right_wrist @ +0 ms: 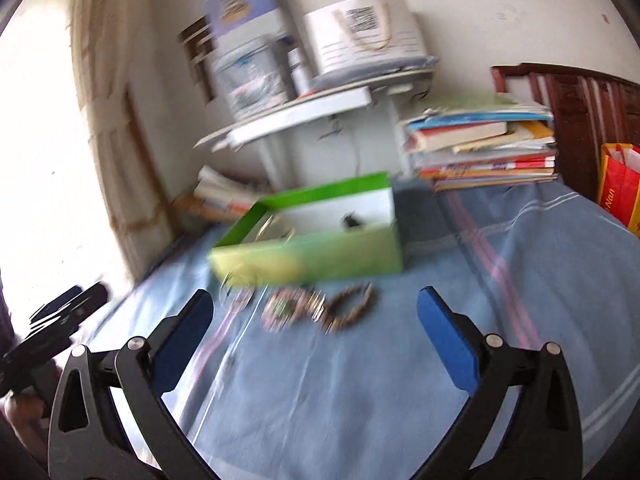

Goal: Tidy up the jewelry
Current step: 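Lower both watches into the green box and open both grippers, then withdraw both tools from the box back above the bed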

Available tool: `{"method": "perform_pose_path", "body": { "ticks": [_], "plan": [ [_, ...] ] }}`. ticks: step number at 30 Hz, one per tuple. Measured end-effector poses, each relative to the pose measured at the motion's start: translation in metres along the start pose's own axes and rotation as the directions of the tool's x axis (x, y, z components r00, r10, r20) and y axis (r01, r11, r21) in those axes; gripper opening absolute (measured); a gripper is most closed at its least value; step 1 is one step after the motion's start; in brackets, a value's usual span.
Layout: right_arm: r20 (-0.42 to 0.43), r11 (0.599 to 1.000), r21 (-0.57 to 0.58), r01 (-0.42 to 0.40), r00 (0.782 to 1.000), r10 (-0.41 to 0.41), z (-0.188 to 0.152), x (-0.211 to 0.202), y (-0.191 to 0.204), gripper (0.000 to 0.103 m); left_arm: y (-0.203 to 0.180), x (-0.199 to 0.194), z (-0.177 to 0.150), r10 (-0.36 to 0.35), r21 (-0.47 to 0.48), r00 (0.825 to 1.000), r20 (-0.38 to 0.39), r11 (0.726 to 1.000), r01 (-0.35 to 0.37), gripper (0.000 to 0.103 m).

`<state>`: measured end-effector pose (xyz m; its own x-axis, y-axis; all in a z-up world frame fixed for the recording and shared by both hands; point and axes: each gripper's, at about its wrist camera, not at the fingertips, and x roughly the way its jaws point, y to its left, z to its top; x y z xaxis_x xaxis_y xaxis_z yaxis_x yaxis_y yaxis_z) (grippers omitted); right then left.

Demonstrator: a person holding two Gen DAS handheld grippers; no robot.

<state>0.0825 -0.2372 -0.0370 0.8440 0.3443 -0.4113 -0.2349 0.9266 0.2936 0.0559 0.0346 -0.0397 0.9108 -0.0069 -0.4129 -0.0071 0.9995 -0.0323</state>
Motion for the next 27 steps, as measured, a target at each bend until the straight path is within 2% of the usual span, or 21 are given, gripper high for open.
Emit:
{"method": "perform_pose_path", "body": {
  "ticks": [4, 8, 12, 17, 27],
  "plan": [
    [0.017, 0.994, -0.104, 0.025, 1.000, -0.023, -0.025, -0.028, 0.026, 0.100, -0.008, -0.019, -0.025, -0.011, 0.027, 1.000, -0.010, 1.000, 0.011, 0.098],
    [0.019, 0.991, -0.129, 0.023, 1.000, -0.021, -0.040, -0.047, 0.032, 0.100, -0.012, -0.034, -0.041, -0.039, 0.018, 0.999, -0.026, 0.999, 0.039, 0.098],
    [0.015, 0.994, -0.110, 0.021, 1.000, -0.020, -0.046, -0.058, 0.029, 0.100, -0.017, -0.045, -0.044, -0.043, 0.021, 0.999, -0.031, 0.999, 0.044, 0.098],
    [0.050, 0.995, -0.101, 0.026, 0.999, -0.021, -0.042, -0.070, 0.030, 0.100, -0.021, -0.059, -0.040, -0.050, 0.043, 0.999, -0.009, 0.998, 0.051, 0.098],
    [0.051, 0.996, -0.091, 0.021, 0.999, -0.016, -0.043, -0.070, 0.031, 0.100, -0.024, -0.057, -0.039, -0.058, 0.044, 0.998, -0.020, 0.997, 0.059, 0.098]
  ]
}}
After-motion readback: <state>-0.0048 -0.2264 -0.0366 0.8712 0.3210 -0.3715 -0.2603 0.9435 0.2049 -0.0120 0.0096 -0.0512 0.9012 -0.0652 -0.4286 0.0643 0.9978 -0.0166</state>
